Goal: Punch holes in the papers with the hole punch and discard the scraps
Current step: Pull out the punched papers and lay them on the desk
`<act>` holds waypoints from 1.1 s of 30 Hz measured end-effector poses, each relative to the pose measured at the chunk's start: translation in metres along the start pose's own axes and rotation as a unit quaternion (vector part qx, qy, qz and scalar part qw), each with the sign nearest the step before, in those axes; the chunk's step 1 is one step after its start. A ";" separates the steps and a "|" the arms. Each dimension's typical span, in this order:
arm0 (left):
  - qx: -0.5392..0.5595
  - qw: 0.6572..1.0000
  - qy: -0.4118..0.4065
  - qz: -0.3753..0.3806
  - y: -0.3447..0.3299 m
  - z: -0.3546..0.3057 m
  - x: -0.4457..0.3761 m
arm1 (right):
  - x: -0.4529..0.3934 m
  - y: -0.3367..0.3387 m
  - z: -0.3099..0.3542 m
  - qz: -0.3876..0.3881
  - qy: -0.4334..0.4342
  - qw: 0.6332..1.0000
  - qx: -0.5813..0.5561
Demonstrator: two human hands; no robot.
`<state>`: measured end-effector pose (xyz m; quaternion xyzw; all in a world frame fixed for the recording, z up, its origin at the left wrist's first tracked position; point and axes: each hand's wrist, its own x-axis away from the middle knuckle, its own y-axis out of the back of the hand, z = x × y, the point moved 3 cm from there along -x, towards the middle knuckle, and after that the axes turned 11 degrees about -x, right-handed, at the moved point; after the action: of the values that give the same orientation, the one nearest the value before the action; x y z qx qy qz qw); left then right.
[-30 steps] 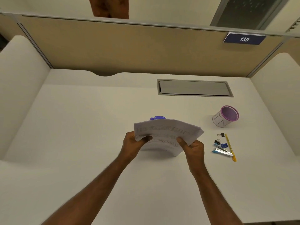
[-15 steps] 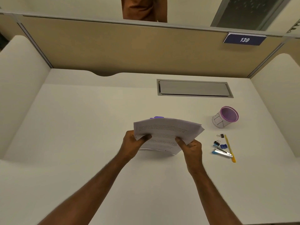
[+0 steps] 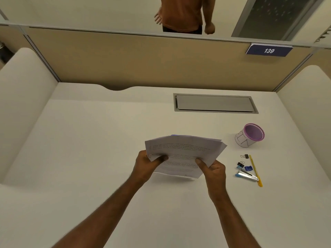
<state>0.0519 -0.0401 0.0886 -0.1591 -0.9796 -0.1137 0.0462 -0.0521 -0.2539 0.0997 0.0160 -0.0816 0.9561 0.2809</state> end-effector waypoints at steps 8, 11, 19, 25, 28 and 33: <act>-0.037 0.999 -0.006 0.022 0.001 0.001 -0.002 | 0.004 0.001 -0.010 -0.013 -0.022 1.000 -0.005; -0.033 0.999 -0.010 0.010 0.002 -0.003 -0.003 | 0.002 0.002 -0.010 -0.022 -0.012 1.000 -0.010; -0.038 0.999 -0.010 0.020 -0.001 0.003 -0.004 | -0.004 -0.003 -0.011 -0.016 -0.020 1.000 0.009; -0.034 0.999 -0.011 0.035 0.001 0.004 -0.008 | -0.005 -0.004 -0.013 -0.019 -0.023 0.999 0.012; -0.044 0.998 -0.014 0.034 0.001 0.002 -0.007 | -0.004 -0.006 -0.012 -0.019 -0.023 0.999 0.017; -0.041 0.999 -0.015 0.017 0.006 -0.015 -0.011 | -0.008 -0.009 0.010 -0.014 0.008 1.000 0.025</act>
<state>0.0651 -0.0411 0.1031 -0.1788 -0.9720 -0.1502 0.0273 -0.0412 -0.2526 0.1101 0.0160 -0.0552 0.9540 0.2943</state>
